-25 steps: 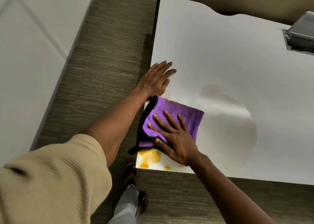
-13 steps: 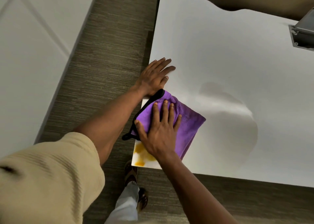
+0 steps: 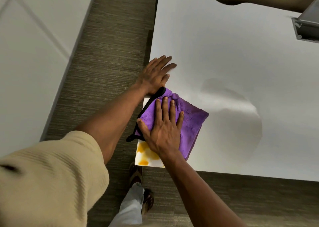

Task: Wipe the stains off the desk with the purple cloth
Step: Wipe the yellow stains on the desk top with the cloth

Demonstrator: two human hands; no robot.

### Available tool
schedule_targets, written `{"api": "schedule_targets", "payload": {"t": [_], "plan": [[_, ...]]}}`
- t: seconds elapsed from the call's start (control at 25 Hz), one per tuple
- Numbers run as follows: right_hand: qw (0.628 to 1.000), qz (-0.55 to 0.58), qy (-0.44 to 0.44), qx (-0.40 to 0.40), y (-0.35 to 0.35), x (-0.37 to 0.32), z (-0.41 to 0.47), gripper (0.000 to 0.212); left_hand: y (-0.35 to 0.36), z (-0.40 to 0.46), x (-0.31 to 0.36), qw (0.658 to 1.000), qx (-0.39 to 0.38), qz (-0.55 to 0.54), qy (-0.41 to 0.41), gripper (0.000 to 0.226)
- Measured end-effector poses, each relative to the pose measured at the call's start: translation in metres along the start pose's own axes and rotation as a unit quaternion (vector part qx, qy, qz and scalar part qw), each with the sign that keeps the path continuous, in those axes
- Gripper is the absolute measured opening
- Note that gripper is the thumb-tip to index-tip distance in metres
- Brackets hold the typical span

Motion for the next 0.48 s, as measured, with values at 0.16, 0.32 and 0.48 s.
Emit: {"api": "schedule_targets", "payload": {"t": [0.16, 0.32, 0.48], "plan": [[1.0, -0.011, -0.007, 0.002, 0.001, 0.0, 0.002, 0.086, 0.002, 0.0, -0.002, 1.0, -0.003, 0.001, 0.0, 0.05], [1.0, 0.015, -0.023, -0.007, -0.003, 0.006, -0.003, 0.07, 0.003, 0.001, -0.001, 1.0, 0.005, 0.002, 0.003, 0.05], [0.994, 0.033, -0.102, -0.022, -0.004, 0.03, -0.031, 0.064, 0.006, 0.001, -0.004, 1.0, 0.006, 0.0, 0.002, 0.051]]}}
Point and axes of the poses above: each hand's wrist, its own z-axis towards the middle knuckle, its own y-axis out of the palm, x = y × z, the point moved 7 cm from there along z, towards the middle knuckle, and after that the axes turned 1 degree about x, right-handed, at the moved point
